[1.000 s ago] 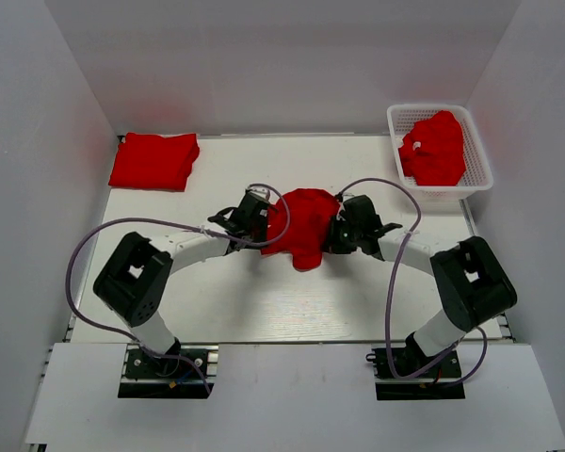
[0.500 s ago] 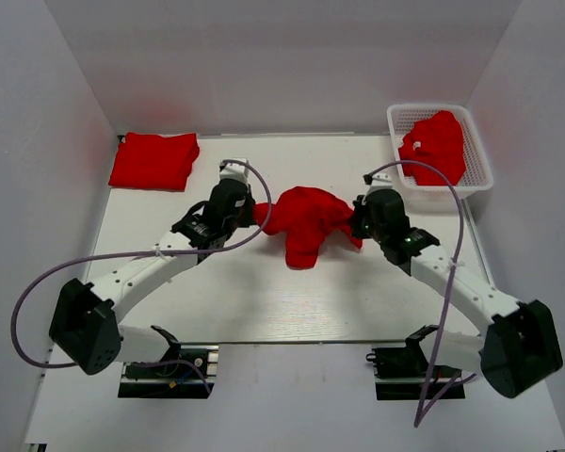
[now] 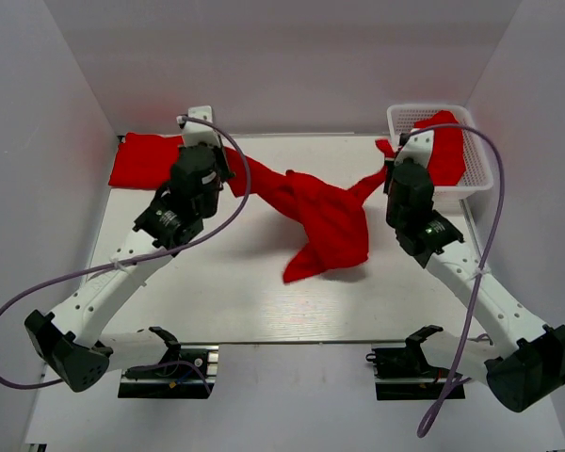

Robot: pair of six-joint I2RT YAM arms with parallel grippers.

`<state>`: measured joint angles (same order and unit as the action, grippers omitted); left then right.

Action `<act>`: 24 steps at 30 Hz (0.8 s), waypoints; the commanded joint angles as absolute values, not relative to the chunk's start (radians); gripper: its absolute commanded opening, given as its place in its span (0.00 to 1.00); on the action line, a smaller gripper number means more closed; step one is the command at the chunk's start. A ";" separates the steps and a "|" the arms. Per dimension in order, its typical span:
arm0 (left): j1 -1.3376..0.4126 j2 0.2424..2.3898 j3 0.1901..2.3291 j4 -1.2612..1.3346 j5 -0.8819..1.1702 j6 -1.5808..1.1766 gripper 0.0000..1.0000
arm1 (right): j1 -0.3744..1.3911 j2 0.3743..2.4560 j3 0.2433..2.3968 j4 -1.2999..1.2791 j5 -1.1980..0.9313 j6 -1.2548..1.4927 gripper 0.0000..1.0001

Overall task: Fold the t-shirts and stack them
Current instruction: Flatten out the tshirt

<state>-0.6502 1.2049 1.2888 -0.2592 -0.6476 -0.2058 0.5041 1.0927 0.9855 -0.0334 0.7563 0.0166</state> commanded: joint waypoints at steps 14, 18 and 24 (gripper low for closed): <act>-0.635 1.149 1.631 0.238 -1.110 0.564 0.00 | 0.479 1.052 1.500 0.387 0.887 -0.593 0.00; -0.635 1.102 1.664 0.261 -1.089 0.606 0.00 | 0.479 1.048 1.584 0.365 0.848 -0.630 0.00; -0.635 1.078 1.759 0.203 -1.046 0.615 0.00 | 0.480 1.046 1.750 0.306 0.793 -0.652 0.00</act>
